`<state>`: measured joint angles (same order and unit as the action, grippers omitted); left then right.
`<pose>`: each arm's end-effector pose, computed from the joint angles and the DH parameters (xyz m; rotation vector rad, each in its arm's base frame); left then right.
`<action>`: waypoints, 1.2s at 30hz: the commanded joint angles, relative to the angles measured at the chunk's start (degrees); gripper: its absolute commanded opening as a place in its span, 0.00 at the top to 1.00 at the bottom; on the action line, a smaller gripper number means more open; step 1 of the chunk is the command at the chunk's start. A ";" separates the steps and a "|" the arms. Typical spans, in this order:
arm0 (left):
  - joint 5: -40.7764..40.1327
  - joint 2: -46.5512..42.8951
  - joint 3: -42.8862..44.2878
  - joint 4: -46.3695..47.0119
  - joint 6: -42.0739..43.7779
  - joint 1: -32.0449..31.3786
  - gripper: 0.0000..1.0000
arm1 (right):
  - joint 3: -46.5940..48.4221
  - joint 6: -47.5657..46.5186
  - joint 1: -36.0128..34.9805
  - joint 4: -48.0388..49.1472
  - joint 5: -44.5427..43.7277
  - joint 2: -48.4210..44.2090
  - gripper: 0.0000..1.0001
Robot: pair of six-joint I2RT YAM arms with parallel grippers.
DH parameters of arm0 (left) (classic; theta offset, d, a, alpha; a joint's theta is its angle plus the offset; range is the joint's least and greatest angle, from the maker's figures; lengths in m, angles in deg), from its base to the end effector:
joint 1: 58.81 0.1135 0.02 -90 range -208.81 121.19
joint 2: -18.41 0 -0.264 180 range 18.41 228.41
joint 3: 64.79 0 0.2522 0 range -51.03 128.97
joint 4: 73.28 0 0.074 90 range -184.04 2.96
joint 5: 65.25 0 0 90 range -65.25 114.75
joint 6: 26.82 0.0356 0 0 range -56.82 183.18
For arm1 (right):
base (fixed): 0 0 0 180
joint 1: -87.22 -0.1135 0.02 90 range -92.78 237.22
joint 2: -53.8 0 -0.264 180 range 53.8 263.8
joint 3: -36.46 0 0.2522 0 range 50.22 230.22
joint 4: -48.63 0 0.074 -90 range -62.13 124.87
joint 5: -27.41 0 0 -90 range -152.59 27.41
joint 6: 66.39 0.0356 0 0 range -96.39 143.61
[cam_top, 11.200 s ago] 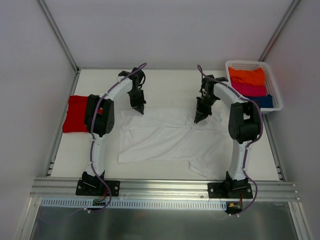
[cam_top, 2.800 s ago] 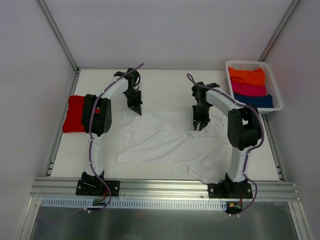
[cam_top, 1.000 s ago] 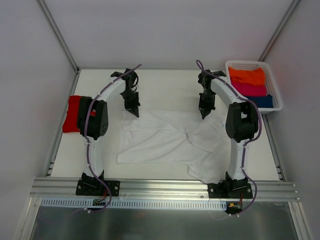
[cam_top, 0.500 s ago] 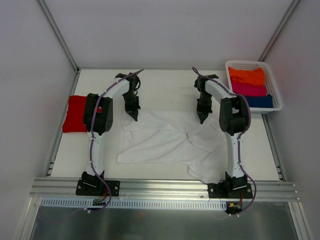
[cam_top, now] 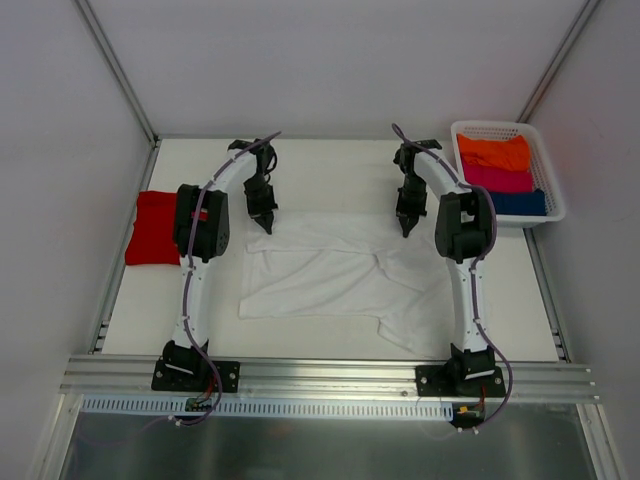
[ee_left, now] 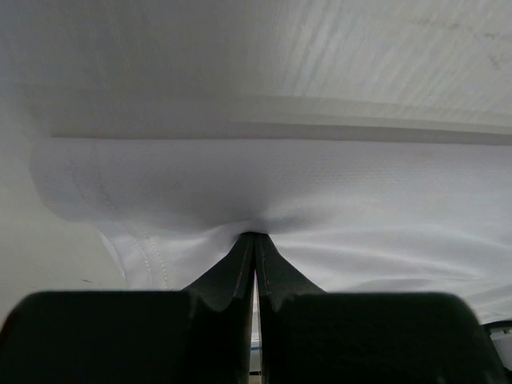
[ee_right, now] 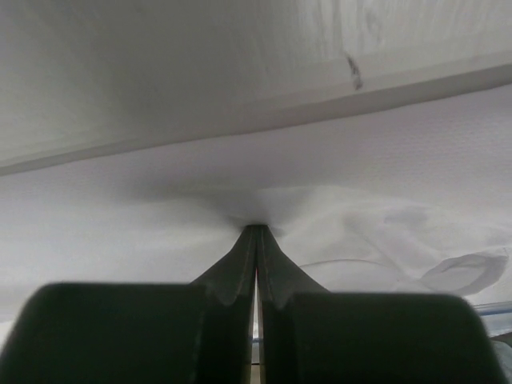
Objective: Fold and stack the t-shirts
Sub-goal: Fold the flattened tshirt in 1/3 of the way
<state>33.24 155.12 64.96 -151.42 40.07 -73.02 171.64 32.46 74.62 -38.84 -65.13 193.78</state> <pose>0.4561 -0.1209 0.1552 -0.2305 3.0886 -0.2602 0.4582 0.1008 0.1527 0.1031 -3.1082 0.0792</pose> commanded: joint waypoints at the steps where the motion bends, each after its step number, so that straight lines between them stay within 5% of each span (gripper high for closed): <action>1: -1.20 3.21 5.82 -3.29 -1.14 2.26 1.00 | 7.65 0.56 1.43 -3.97 0.52 3.53 1.00; 21: 2.76 9.37 21.13 1.36 -6.15 6.04 1.00 | 16.04 4.87 9.44 7.51 17.92 7.42 0.99; 27: -0.58 2.79 20.95 3.73 -5.10 5.43 1.00 | 11.99 4.87 9.44 17.80 23.37 0.04 0.98; 33: -7.34 -13.19 16.83 3.65 -3.96 1.92 1.00 | 9.98 2.68 9.26 15.72 26.72 -16.03 0.81; 34: -7.96 -18.44 12.29 3.65 -3.96 1.48 0.87 | 9.10 1.63 9.26 14.40 26.63 -21.02 0.71; 36: -11.71 -23.74 4.92 3.82 -3.52 -0.72 0.67 | 5.68 0.74 9.17 9.59 25.84 -25.61 0.67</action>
<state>27.47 144.71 76.30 -146.37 36.00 -70.69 178.38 35.47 84.06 -23.43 -41.46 182.68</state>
